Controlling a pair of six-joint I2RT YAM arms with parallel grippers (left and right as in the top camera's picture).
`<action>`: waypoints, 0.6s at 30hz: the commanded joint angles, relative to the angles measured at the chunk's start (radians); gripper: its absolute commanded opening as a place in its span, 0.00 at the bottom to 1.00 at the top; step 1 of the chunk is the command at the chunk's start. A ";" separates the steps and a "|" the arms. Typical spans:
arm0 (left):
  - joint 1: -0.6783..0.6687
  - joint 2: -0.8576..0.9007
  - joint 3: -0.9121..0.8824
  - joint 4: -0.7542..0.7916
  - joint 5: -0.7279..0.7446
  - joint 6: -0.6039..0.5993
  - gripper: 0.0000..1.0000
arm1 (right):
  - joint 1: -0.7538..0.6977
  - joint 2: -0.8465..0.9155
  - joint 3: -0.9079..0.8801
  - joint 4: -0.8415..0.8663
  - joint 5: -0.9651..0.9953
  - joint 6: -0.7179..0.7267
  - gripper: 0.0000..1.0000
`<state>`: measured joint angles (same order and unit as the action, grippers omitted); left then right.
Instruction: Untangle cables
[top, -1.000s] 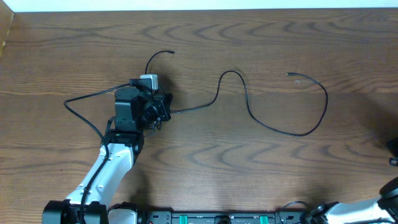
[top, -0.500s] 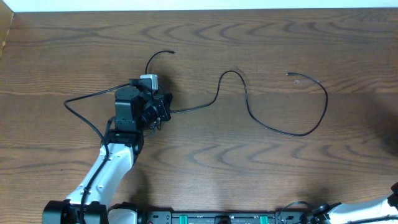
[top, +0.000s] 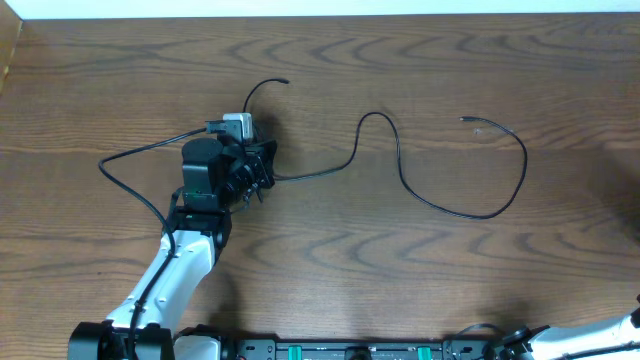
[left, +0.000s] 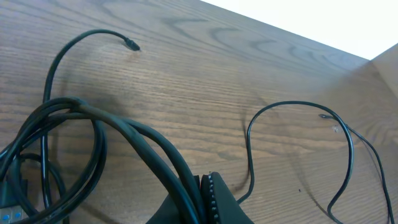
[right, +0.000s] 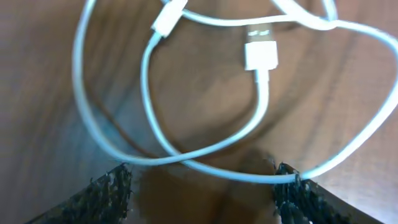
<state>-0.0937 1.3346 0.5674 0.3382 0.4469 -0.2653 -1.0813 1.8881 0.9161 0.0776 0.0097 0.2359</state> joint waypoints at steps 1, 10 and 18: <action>-0.004 0.009 0.013 -0.003 0.014 0.002 0.08 | -0.003 0.008 0.014 -0.048 -0.119 0.065 0.70; -0.004 0.009 0.013 -0.053 0.014 0.002 0.08 | -0.003 -0.058 0.014 -0.344 -0.125 0.101 0.73; -0.004 0.009 0.013 -0.028 0.089 0.010 0.08 | 0.039 -0.198 0.013 -0.490 -0.341 0.100 0.73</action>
<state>-0.0937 1.3354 0.5674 0.2924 0.4629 -0.2649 -1.0714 1.7550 0.9432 -0.3962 -0.1829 0.3157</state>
